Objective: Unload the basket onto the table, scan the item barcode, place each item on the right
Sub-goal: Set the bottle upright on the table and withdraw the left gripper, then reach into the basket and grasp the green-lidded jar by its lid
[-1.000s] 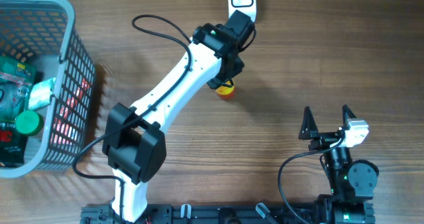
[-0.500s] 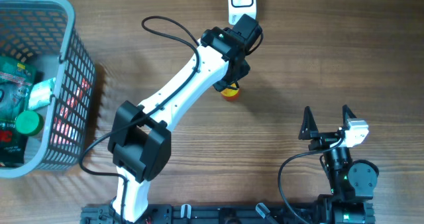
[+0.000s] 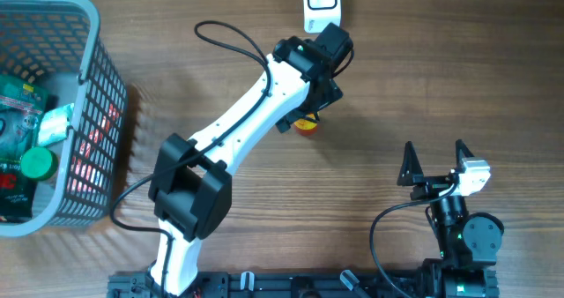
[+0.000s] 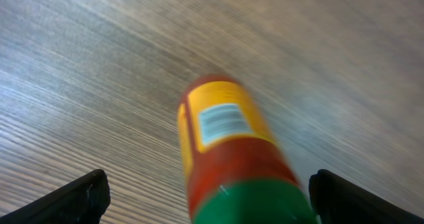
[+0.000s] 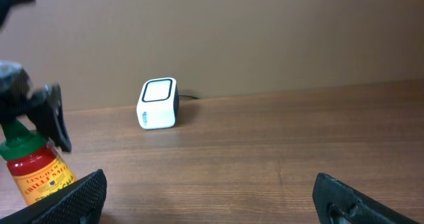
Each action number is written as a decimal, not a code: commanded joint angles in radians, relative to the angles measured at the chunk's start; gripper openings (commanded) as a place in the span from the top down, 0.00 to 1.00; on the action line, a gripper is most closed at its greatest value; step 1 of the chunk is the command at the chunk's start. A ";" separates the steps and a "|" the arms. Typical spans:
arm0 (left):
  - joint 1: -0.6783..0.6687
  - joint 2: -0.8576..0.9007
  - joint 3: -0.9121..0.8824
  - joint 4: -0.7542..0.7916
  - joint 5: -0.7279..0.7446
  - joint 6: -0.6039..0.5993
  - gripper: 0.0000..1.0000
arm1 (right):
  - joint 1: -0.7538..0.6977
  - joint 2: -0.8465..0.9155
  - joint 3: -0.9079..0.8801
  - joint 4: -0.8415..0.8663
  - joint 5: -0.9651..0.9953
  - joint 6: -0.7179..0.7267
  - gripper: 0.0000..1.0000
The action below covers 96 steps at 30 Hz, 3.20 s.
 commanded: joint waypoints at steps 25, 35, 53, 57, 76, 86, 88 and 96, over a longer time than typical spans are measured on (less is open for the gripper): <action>0.504 -0.535 0.364 -0.322 -0.326 0.095 0.00 | 0.006 0.000 -0.002 0.003 -0.005 -0.018 0.00; 0.960 -0.545 0.350 -0.453 -0.327 0.121 0.00 | 0.006 0.000 -0.002 0.003 -0.005 -0.018 0.00; 1.302 -0.529 -0.102 -0.271 -0.285 0.118 0.00 | 0.006 0.000 -0.002 0.003 -0.005 -0.018 0.00; 1.334 -0.527 -0.224 -0.176 -0.285 0.118 0.00 | 0.006 0.000 -0.002 0.003 -0.005 -0.018 0.00; 1.385 -0.269 -0.372 0.043 -0.183 0.205 0.00 | 0.006 0.000 -0.002 0.003 -0.005 -0.018 0.00; 1.386 -0.219 -0.373 0.043 -0.184 0.205 0.00 | 0.006 0.000 -0.002 0.003 -0.005 -0.018 0.00; 1.386 -0.219 -0.384 0.060 -0.184 0.205 0.00 | 0.006 0.000 -0.002 0.003 -0.005 -0.018 0.00; 1.386 -0.218 -0.456 0.180 -0.184 0.205 0.00 | 0.006 0.000 -0.002 0.003 -0.005 -0.018 0.00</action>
